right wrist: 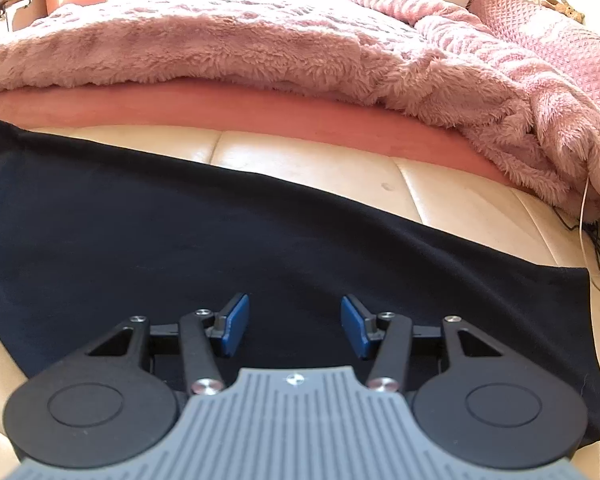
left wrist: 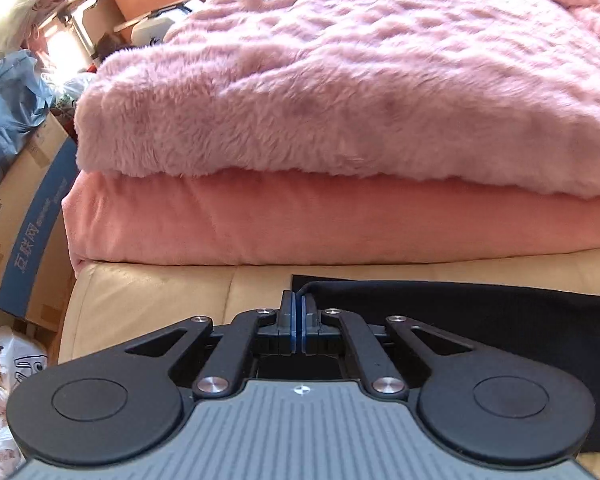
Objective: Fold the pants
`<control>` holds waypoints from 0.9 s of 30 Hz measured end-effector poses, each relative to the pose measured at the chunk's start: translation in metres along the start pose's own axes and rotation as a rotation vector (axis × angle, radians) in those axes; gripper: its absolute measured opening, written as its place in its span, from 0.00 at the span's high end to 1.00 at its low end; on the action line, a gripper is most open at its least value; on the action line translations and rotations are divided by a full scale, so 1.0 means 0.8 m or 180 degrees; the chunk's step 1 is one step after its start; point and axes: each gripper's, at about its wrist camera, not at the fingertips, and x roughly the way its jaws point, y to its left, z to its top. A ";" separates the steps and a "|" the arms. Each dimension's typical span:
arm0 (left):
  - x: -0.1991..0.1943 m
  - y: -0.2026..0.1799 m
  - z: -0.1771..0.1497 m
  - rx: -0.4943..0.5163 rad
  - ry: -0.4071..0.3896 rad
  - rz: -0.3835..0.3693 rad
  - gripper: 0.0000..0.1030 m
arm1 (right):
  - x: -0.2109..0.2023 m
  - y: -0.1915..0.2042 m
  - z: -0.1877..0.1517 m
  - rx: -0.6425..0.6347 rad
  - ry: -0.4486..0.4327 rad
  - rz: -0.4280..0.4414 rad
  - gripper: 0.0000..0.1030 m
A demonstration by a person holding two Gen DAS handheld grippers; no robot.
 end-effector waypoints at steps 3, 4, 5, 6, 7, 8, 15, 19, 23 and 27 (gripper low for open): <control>0.024 0.004 -0.001 -0.0016 0.0053 0.0010 0.99 | 0.007 -0.004 0.000 0.0028 0.0044 -0.0030 0.54; 0.031 0.006 -0.003 -0.0042 0.0074 0.0004 0.98 | 0.008 -0.006 -0.004 0.0037 0.0053 -0.0030 0.54; 0.038 0.007 -0.005 -0.0090 0.0094 -0.0001 0.98 | 0.009 -0.008 -0.004 0.0050 0.0057 -0.0027 0.54; 0.045 0.008 -0.008 -0.0150 0.0096 -0.0008 0.97 | 0.009 -0.010 -0.004 0.0068 0.0052 -0.0021 0.54; 0.050 0.009 -0.011 -0.0205 0.0086 -0.0001 0.90 | 0.009 -0.012 -0.005 0.0082 0.0049 -0.0020 0.54; 0.052 0.010 -0.014 -0.0275 0.0061 0.0041 0.86 | 0.009 -0.015 -0.004 0.0102 0.0046 -0.0010 0.54; 0.025 -0.002 -0.048 -0.0350 -0.0195 -0.0146 0.72 | -0.013 -0.091 -0.004 0.0454 -0.0115 0.0001 0.56; 0.004 -0.028 -0.074 -0.0279 -0.0251 -0.0364 0.72 | -0.029 -0.193 -0.004 0.0808 -0.0177 -0.0217 0.66; 0.003 -0.056 -0.094 -0.0250 -0.0186 -0.0399 0.72 | -0.030 -0.289 -0.004 0.0912 -0.0190 -0.0390 0.65; 0.013 -0.070 -0.105 -0.0359 -0.0048 -0.0337 0.72 | -0.008 -0.346 -0.008 0.0882 -0.0159 -0.0288 0.63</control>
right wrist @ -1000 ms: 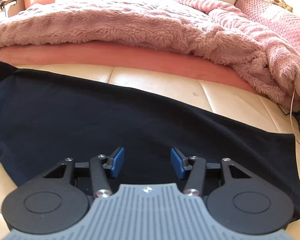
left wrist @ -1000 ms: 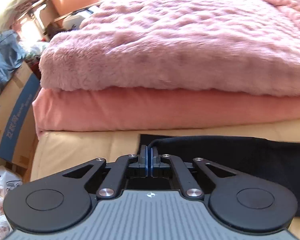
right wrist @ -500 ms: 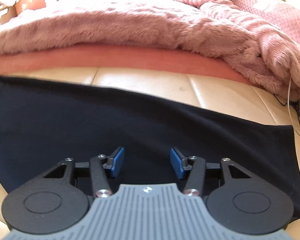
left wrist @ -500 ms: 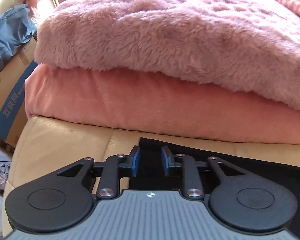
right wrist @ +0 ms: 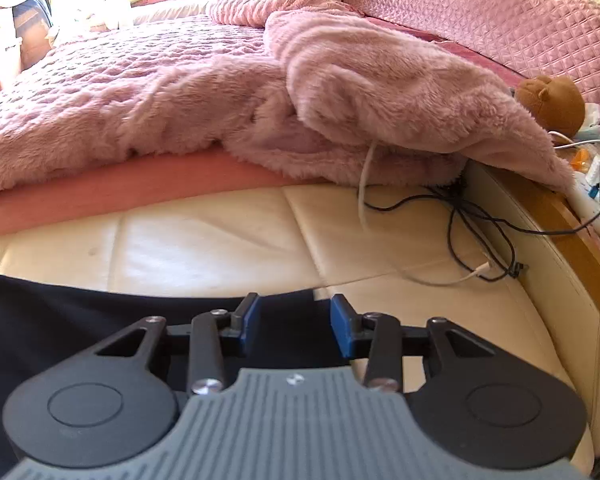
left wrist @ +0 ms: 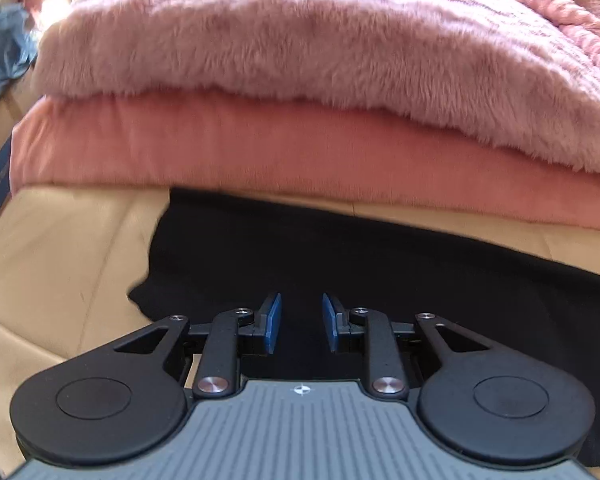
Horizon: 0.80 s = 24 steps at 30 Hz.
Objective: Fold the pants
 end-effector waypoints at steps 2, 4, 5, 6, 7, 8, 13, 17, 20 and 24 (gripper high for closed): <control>0.003 -0.007 -0.006 -0.0026 0.0057 0.0063 0.72 | 0.014 -0.010 0.000 -0.0025 0.0021 0.0128 0.59; 0.003 -0.014 -0.012 -0.0035 0.0101 0.0120 0.72 | 0.030 -0.016 -0.003 -0.0074 0.0029 0.0235 0.56; 0.002 -0.017 -0.014 -0.0050 0.0126 0.0146 0.72 | 0.037 -0.019 -0.005 -0.0086 0.0044 0.0280 0.56; 0.003 -0.019 -0.016 -0.0060 0.0142 0.0166 0.72 | 0.044 -0.021 -0.008 -0.0093 0.0045 0.0303 0.56; 0.003 -0.021 -0.018 -0.0059 0.0139 0.0200 0.72 | 0.048 -0.020 -0.011 -0.0097 0.0029 0.0329 0.56; 0.004 -0.023 -0.018 -0.0046 0.0136 0.0230 0.72 | 0.052 -0.022 -0.012 -0.0098 0.0024 0.0374 0.57; 0.009 -0.029 -0.012 -0.0074 0.0238 0.0370 0.71 | 0.056 -0.017 -0.021 -0.0289 -0.0087 0.0337 0.75; 0.010 -0.033 -0.010 -0.0064 0.0251 0.0422 0.71 | 0.031 -0.022 -0.022 -0.0241 -0.0279 0.0220 1.00; 0.011 -0.032 -0.012 -0.0095 0.0227 0.0433 0.71 | 0.025 -0.025 -0.022 -0.0208 -0.0236 0.0272 1.00; 0.008 -0.030 -0.013 -0.0109 0.0226 0.0411 0.71 | 0.031 -0.026 -0.014 -0.0241 -0.0213 0.0247 0.86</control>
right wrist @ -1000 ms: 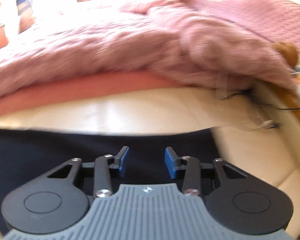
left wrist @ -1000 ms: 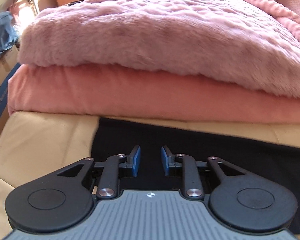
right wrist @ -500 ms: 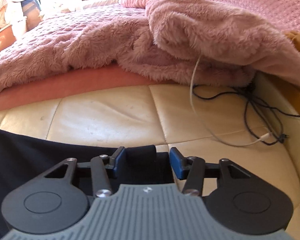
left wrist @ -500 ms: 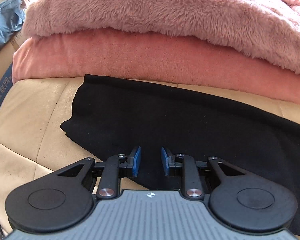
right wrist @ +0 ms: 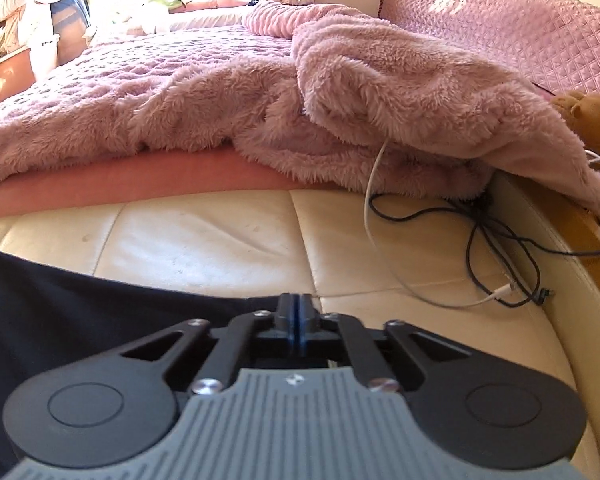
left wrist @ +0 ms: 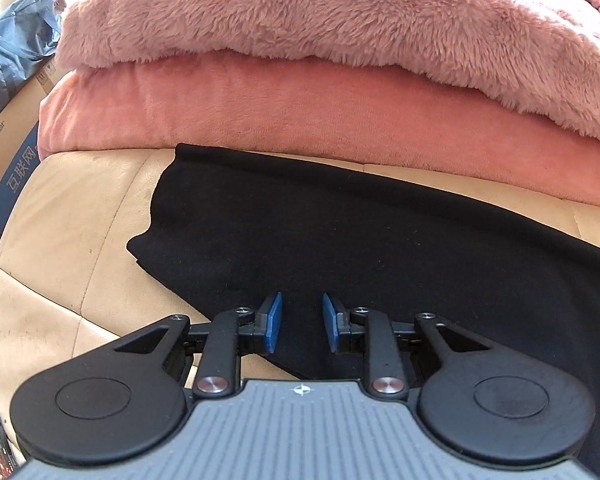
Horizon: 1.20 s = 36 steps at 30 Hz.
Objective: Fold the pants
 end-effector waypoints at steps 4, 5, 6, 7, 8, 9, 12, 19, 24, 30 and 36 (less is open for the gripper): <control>0.001 0.000 0.001 -0.0006 0.0008 0.0001 0.71 | 0.021 0.005 0.010 -0.0168 0.0131 0.0127 0.65; 0.002 0.000 0.001 -0.0002 0.0011 0.0015 0.71 | 0.027 0.009 0.010 -0.0253 0.0187 0.0121 0.66; 0.002 -0.002 0.001 0.0008 0.0011 0.0028 0.71 | 0.033 0.012 0.009 -0.0329 0.0233 0.0122 0.68; 0.002 -0.003 0.001 0.0025 0.0010 0.0041 0.71 | 0.037 0.017 0.007 -0.0405 0.0266 0.0110 0.75; 0.003 -0.004 0.001 0.0048 0.0008 0.0051 0.71 | 0.039 0.020 0.005 -0.0463 0.0277 0.0110 0.75; 0.003 -0.005 0.002 0.0060 0.0006 0.0054 0.71 | 0.038 0.025 0.003 -0.0539 0.0249 0.0073 0.77; 0.003 -0.005 0.001 0.0030 -0.0003 0.0033 0.71 | 0.025 0.029 0.000 -0.0635 0.0133 -0.0012 0.98; 0.001 -0.004 -0.002 0.0099 -0.0063 -0.0022 0.70 | 0.000 0.019 0.008 -0.0238 -0.0043 -0.0366 1.00; -0.004 -0.003 -0.003 0.0099 -0.0081 -0.0061 0.69 | 0.048 0.028 0.004 -0.0182 0.0262 -0.0696 1.00; -0.038 0.037 -0.018 -0.0321 -0.0411 -0.0327 0.61 | 0.035 0.034 0.017 -0.0132 0.0292 -0.0953 0.78; -0.055 0.105 -0.052 -0.0984 -0.0592 -0.0674 0.57 | -0.033 0.106 0.004 0.0031 0.0195 -0.0325 0.78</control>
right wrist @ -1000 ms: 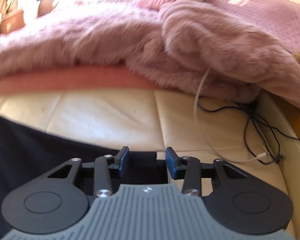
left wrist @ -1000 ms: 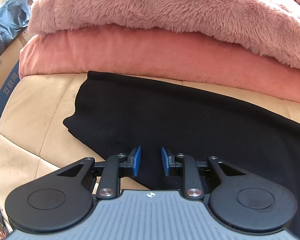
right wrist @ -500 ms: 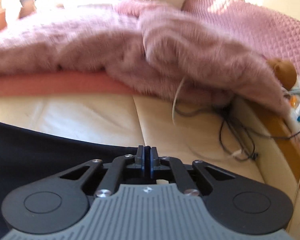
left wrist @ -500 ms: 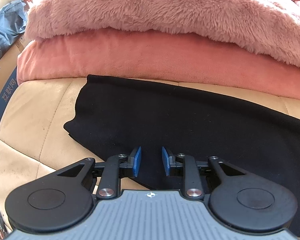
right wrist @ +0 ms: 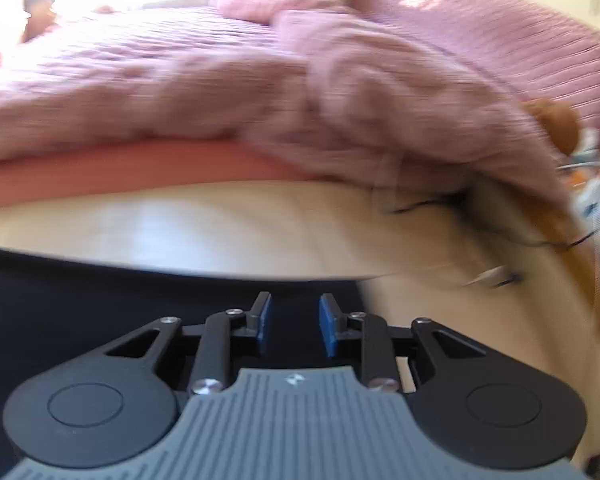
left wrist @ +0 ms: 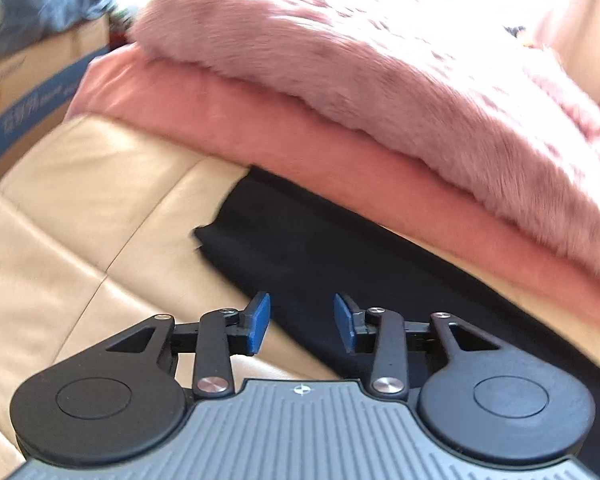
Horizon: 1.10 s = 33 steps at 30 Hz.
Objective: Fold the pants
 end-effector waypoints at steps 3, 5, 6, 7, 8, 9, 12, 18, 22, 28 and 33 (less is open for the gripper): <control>0.004 0.032 -0.002 -0.0263 0.0044 -0.0039 0.57 | -0.023 0.059 -0.024 0.0044 0.0073 0.0324 0.77; 0.010 0.051 -0.001 -0.0466 0.0069 -0.0083 0.56 | -0.031 0.101 -0.043 0.0094 0.0184 0.0508 0.77; 0.015 0.060 0.001 -0.0576 0.0075 -0.0122 0.55 | -0.036 0.121 -0.053 0.0115 0.0234 0.0571 0.77; 0.021 0.070 0.002 -0.0713 0.0078 -0.0180 0.54 | -0.039 0.135 -0.061 0.0154 0.0265 0.0617 0.77; 0.024 0.080 0.002 -0.0822 0.0075 -0.0225 0.54 | -0.043 0.148 -0.068 0.0194 0.0283 0.0662 0.77; 0.030 0.087 0.004 -0.0941 0.0065 -0.0258 0.54 | -0.049 0.159 -0.075 0.0244 0.0290 0.0708 0.77; 0.048 0.099 0.011 -0.1129 0.0045 -0.0308 0.54 | -0.064 0.183 -0.087 0.0347 0.0342 0.0865 0.77; 0.064 0.079 0.016 -0.0779 -0.0141 -0.0024 1.00 | -0.104 0.231 -0.101 -0.0053 0.0393 0.0902 0.61; 0.041 0.073 0.023 -0.0661 -0.0511 0.0166 1.00 | -0.124 0.252 -0.108 -0.0350 0.0471 0.0774 0.50; 0.052 0.073 0.030 -0.0302 -0.0312 0.0337 1.00 | -0.131 0.267 -0.130 -0.0826 0.0593 0.0535 0.45; 0.061 0.093 0.025 -0.0610 -0.0225 0.0199 0.92 | -0.142 0.264 -0.141 -0.0749 0.0634 0.0388 0.48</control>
